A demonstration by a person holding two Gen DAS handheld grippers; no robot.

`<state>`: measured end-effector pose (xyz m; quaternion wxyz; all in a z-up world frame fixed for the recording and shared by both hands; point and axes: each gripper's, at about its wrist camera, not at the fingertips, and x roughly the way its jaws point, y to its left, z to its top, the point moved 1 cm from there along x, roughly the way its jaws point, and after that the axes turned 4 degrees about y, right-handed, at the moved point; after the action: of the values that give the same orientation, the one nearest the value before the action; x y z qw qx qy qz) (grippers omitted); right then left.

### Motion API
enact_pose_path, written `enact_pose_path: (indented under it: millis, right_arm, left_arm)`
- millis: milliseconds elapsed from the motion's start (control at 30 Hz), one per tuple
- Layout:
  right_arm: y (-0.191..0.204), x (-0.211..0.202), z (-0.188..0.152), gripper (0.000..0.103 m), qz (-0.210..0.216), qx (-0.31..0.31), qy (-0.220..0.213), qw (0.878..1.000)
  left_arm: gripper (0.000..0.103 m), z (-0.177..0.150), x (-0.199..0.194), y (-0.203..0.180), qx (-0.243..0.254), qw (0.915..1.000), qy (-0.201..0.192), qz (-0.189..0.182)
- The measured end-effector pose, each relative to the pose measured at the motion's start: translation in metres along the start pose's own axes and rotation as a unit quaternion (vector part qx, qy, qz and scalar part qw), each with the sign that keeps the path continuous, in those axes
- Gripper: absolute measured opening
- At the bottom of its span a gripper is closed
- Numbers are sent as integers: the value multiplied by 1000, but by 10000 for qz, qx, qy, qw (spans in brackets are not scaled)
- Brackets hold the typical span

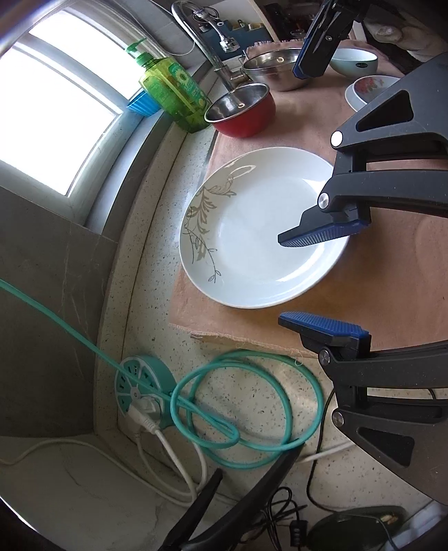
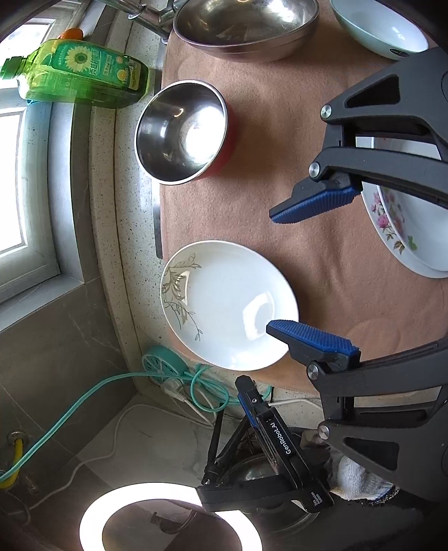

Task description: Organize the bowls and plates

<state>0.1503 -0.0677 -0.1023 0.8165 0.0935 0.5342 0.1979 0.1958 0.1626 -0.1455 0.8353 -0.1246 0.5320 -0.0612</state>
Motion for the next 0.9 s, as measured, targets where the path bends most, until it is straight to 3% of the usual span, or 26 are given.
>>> enact_pose_path:
  millis: [233,333,500,633,900]
  right_arm:
    - [-10,23,14,54,42,233,149,9996]
    - [-13,33,18,45,32,305,215,9993]
    - [-20,49,26,44,18,396,300,9988]
    - [-24,58,34,33,17,421,331,9986]
    - [-30,78,41,30,28,478,450,9978]
  left_arm:
    - [37,12,16,10,-100,9999,68,-22]
    - [35,18,22,12,-122,9999,81,-45]
    - [30,25,30,16,-143,9999,94,-17]
    - [28,29,36,19,-165,9998,131,-7]
    - [22,33,49,17,-116,9996,248,15]
